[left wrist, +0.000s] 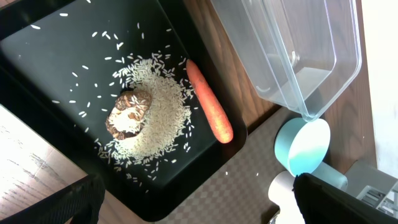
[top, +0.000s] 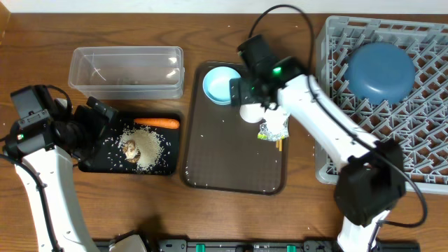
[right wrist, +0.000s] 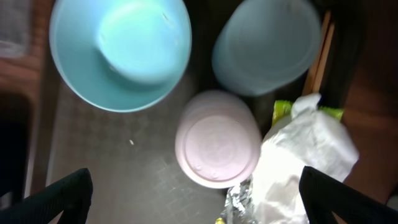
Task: Sort waste into correct bins and load items into the dishwasher rack
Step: 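Move the right gripper back to the brown tray and grasp the white cup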
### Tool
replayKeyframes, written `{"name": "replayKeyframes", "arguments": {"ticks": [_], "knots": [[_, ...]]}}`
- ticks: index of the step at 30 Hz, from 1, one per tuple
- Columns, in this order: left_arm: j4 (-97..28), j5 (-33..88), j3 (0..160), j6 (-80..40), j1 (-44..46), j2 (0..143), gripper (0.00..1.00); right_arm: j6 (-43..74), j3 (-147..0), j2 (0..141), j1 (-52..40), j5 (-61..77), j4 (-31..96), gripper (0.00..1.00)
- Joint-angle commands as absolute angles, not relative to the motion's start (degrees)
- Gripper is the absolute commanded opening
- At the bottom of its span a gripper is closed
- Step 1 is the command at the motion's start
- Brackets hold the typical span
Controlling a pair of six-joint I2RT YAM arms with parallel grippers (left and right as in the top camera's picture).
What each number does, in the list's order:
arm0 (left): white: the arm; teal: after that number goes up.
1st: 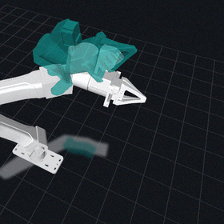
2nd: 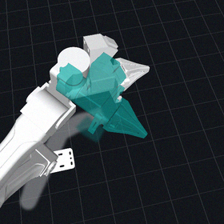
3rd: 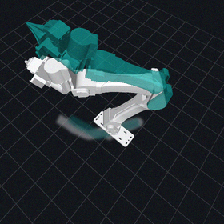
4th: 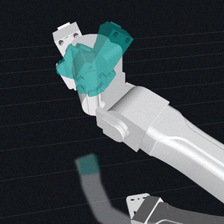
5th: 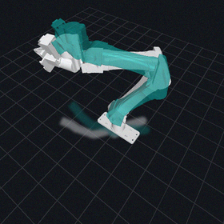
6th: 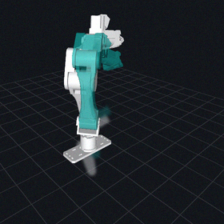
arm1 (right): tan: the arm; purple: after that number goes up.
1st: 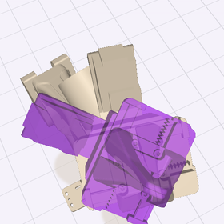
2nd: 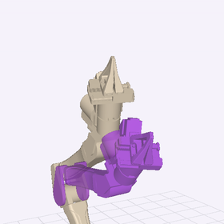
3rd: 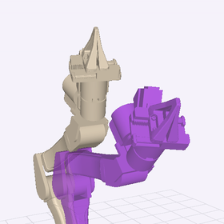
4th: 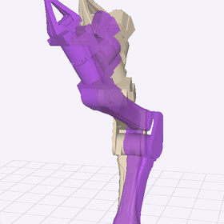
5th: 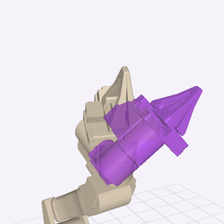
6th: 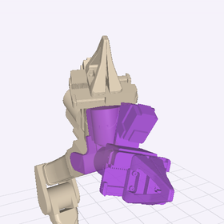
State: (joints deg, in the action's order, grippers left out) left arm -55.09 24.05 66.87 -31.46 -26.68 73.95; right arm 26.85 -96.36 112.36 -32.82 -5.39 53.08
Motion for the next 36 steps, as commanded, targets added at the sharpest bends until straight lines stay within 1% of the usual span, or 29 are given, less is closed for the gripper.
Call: {"name": "replayKeyframes", "arguments": {"ticks": [1, 3, 9, 14, 17, 21, 23, 32, 36], "knots": [[-55.18, 24.4, 67.42, -30.7, -26.98, 73.97, 0.98, 33.52, -96.73, 114.61, -34.74, -13.54, 53.8, 0.99], [-55.18, 24.4, 67.42, -30.7, -26.98, 73.97, 0.98, 34.76, -96.73, 115.96, -35.27, -15.57, 54.22, 0.99], [-55.18, 24.4, 67.42, -30.7, -26.98, 73.97, 0.98, 37.95, -96.73, 119.28, -35.09, -15.94, 54.61, 0.99], [-55.18, 24.4, 67.42, -30.7, -26.98, 73.97, 0.98, 38.54, -96.73, 120.49, -34.85, -16.6, 54.02, 0.99], [-55.18, 24.4, 67.42, -30.7, -26.98, 73.97, 0.98, 38.52, -96.73, 121.25, -34.85, -16.75, 53.28, 0.92], [-55.18, 24.4, 67.42, -30.7, -26.98, 73.97, 0.98, 38.52, -96.73, 122.28, -34.79, -19.0, 52.62, 0.75], [-55.18, 24.4, 67.42, -30.68, -26.98, 73.97, 0.98, 38.5, -96.73, 122.28, -34.79, -19.49, 52.49, 0.72], [-55.18, 24.4, 67.42, -30.7, -26.98, 73.97, 0.98, 38.52, -96.68, 122.28, -34.79, -19.49, 51.86, 0.79], [-55.18, 24.4, 67.42, -30.7, -26.98, 73.97, 0.98, 38.5, -96.66, 122.28, -34.79, -19.49, 50.68, 0.79]]}}
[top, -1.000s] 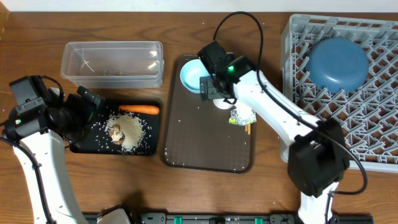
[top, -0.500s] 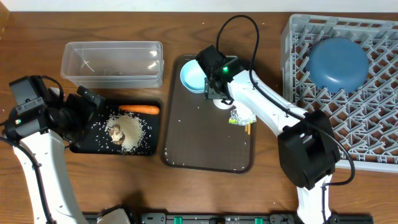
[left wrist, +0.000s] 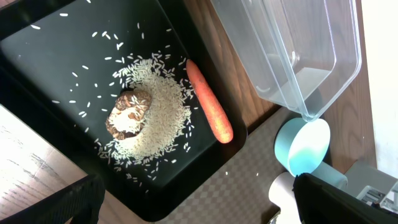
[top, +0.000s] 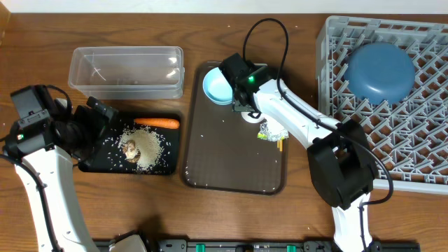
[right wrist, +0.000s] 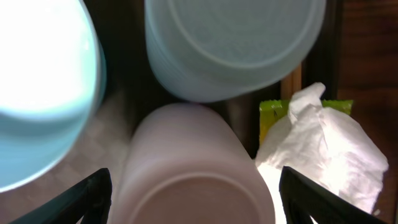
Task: Sort waste into correct bins and load items into the dishwasher rack
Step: 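Move the right gripper back to the brown tray and grasp the white cup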
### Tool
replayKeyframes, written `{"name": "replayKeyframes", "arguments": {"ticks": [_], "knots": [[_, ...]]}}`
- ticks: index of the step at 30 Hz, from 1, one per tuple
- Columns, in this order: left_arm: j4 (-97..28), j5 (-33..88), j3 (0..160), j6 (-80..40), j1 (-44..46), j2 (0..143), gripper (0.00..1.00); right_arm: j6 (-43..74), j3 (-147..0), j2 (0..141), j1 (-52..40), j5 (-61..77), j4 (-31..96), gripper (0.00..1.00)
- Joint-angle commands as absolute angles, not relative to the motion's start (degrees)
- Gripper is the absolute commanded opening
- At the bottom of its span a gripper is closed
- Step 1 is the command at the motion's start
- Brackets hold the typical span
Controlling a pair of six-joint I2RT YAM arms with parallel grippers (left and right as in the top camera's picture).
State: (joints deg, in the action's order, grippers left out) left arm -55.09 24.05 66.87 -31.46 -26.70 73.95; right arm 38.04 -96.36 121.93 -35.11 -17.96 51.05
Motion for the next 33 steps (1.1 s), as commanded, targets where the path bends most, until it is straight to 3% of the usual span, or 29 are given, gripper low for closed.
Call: {"name": "replayKeyframes", "arguments": {"ticks": [1, 16, 33], "knots": [[-55.18, 24.4, 67.42, -30.68, -26.98, 73.97, 0.98, 38.5, -96.66, 122.28, -34.79, -19.49, 50.46, 0.79], [-55.18, 24.4, 67.42, -30.7, -26.98, 73.97, 0.98, 37.58, -96.66, 122.15, -34.79, -19.49, 49.93, 0.48], [-55.18, 24.4, 67.42, -30.7, -26.98, 73.97, 0.98, 28.77, -96.66, 103.85, -30.52, -12.86, 51.27, 0.49]]}}
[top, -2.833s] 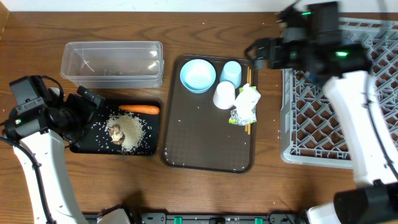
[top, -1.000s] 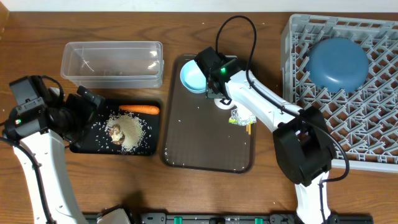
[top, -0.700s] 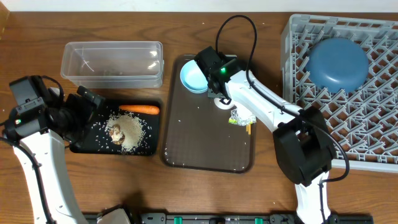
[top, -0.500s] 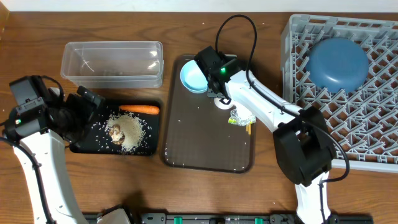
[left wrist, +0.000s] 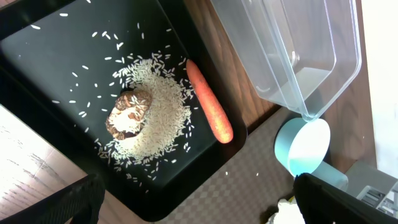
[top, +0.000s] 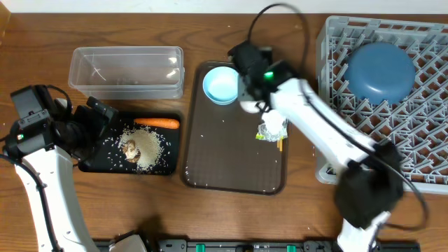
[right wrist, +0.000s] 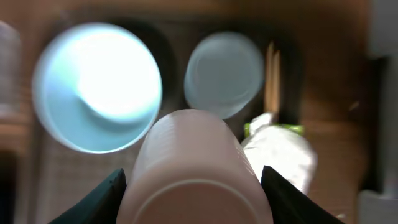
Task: Sort waste into correct bins and load items into the dishwasher rack
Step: 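Move the right gripper back to the brown tray and grasp the white cup, then carry the white cup right and place it in the rack's right edge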
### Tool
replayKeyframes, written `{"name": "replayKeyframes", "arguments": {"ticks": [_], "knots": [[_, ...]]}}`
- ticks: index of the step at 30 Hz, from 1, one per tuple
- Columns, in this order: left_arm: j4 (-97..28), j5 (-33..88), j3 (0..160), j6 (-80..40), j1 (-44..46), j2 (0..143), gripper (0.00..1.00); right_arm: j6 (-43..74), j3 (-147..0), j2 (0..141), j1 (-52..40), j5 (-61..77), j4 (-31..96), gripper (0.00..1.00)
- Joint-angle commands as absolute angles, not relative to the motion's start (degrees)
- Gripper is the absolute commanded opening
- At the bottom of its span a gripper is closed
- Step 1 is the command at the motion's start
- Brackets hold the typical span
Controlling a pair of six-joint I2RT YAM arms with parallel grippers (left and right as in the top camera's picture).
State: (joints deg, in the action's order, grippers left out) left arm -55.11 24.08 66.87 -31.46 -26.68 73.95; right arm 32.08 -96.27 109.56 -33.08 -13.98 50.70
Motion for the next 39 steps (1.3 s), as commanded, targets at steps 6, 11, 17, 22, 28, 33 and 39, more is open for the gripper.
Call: {"name": "replayKeyframes", "arguments": {"ticks": [6, 11, 17, 22, 28, 33, 39], "knots": [[-55.18, 24.4, 67.42, -30.7, -26.98, 73.97, 0.98, 23.88, -96.66, 95.79, -21.28, -13.74, 52.56, 0.5], [-55.18, 24.4, 67.42, -30.7, -26.98, 73.97, 0.98, 20.01, -96.66, 91.96, -7.46, -13.72, 52.86, 0.5], [-55.18, 24.4, 67.42, -30.7, -26.98, 73.97, 0.98, 18.79, -96.66, 92.4, 9.26, -13.02, 51.33, 0.5], [-55.18, 24.4, 67.42, -30.7, -26.98, 73.97, 0.98, 18.79, -96.66, 93.97, 20.95, -12.93, 47.83, 0.5], [-55.18, 24.4, 67.42, -30.68, -26.98, 73.97, 0.98, 18.33, -96.66, 98.08, 28.86, -11.73, 46.39, 0.53], [-55.18, 24.38, 67.42, -30.7, -26.98, 73.97, 0.98, 18.17, -96.66, 103.0, 31.97, -11.29, 45.19, 0.53], [-55.18, 24.4, 67.42, -30.7, -26.98, 73.97, 0.98, 17.06, -96.66, 106.08, 32.6, -8.34, 43.57, 0.66]]}}
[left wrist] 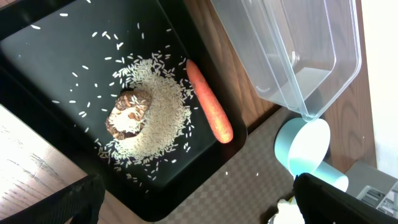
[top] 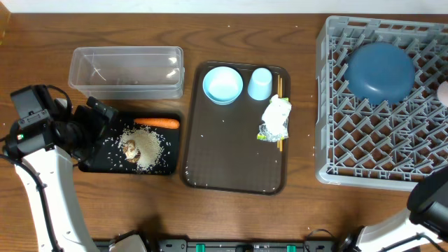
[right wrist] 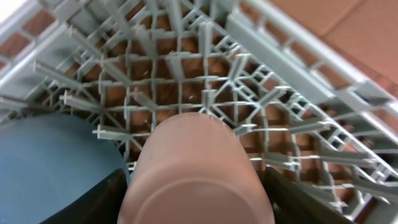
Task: Sort waste into correct bins and load items into the dishwasher rack
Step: 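Carry the white cup right and place it in the rack's right edge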
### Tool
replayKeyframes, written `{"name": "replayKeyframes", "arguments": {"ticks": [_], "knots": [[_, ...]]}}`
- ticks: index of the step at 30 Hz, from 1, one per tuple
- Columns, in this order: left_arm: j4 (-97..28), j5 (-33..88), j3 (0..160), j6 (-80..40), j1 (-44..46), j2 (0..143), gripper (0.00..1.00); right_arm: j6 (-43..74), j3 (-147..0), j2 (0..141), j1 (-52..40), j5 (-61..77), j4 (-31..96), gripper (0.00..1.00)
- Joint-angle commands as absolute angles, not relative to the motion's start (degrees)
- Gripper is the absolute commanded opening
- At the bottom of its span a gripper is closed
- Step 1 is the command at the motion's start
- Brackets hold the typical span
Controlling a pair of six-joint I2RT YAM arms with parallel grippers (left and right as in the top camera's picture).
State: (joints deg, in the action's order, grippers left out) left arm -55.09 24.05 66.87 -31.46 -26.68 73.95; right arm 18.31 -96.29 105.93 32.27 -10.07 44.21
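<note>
My right gripper (right wrist: 196, 196) is shut on a pink cup (right wrist: 194, 162), held bottom toward the camera above the grey dishwasher rack (right wrist: 261, 81), just right of the upturned dark blue bowl (right wrist: 50, 155). Overhead, only a sliver of the pink cup (top: 444, 94) shows at the right edge, over the rack (top: 364, 140). On the brown tray (top: 224, 161) lie a light blue bowl (top: 222, 84), a light blue cup (top: 260, 84), a crumpled wrapper (top: 274, 119) and chopsticks (top: 279, 140). My left gripper (left wrist: 199, 202) is open over the black tray's (left wrist: 62, 56) near corner.
The black tray (top: 105, 157) holds scattered rice (top: 143, 147), a brown food lump (top: 129, 148) and a carrot (top: 157, 123). A clear plastic bin (top: 126, 70) stands behind it. The blue bowl (top: 381, 70) fills the rack's back half.
My right gripper has moved with the pink cup from above the brown tray to over the dishwasher rack beside the blue bowl. The left arm has not moved.
My right gripper was open above the pink cup on the brown tray. Then it was down around the cup. Then it held the cup lifted over the tray, and now holds it above the rack. The left arm stayed still throughout.
</note>
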Motion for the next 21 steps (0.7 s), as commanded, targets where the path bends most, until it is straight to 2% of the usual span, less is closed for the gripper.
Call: {"name": "replayKeyframes", "arguments": {"ticks": [1, 2, 4, 8, 14, 21], "knots": [[-55.18, 24.4, 67.42, -30.7, -26.98, 73.97, 0.98, 17.06, -96.66, 106.1, 32.6, -8.34, 43.38, 0.69], [-55.18, 24.4, 67.42, -30.7, -26.98, 73.97, 0.98, 17.06, -96.66, 106.1, 32.6, -8.34, 43.13, 0.8], [-55.2, 24.4, 67.42, -30.7, -26.98, 73.97, 0.98, 17.06, -96.66, 106.04, 32.6, -8.21, 42.7, 0.94], [-55.18, 24.4, 67.42, -30.7, -26.98, 73.97, 0.98, 17.06, -96.66, 105.95, 32.6, -5.74, 43.09, 0.98], [-55.18, 24.4, 67.42, -30.7, -26.98, 73.97, 0.98, 17.06, -96.66, 104.27, 31.33, 3.46, 43.83, 0.99], [-55.18, 24.38, 67.42, -30.7, -26.98, 73.97, 0.98, 14.63, -96.66, 98.48, 22.22, 19.27, 43.05, 0.96]]}}
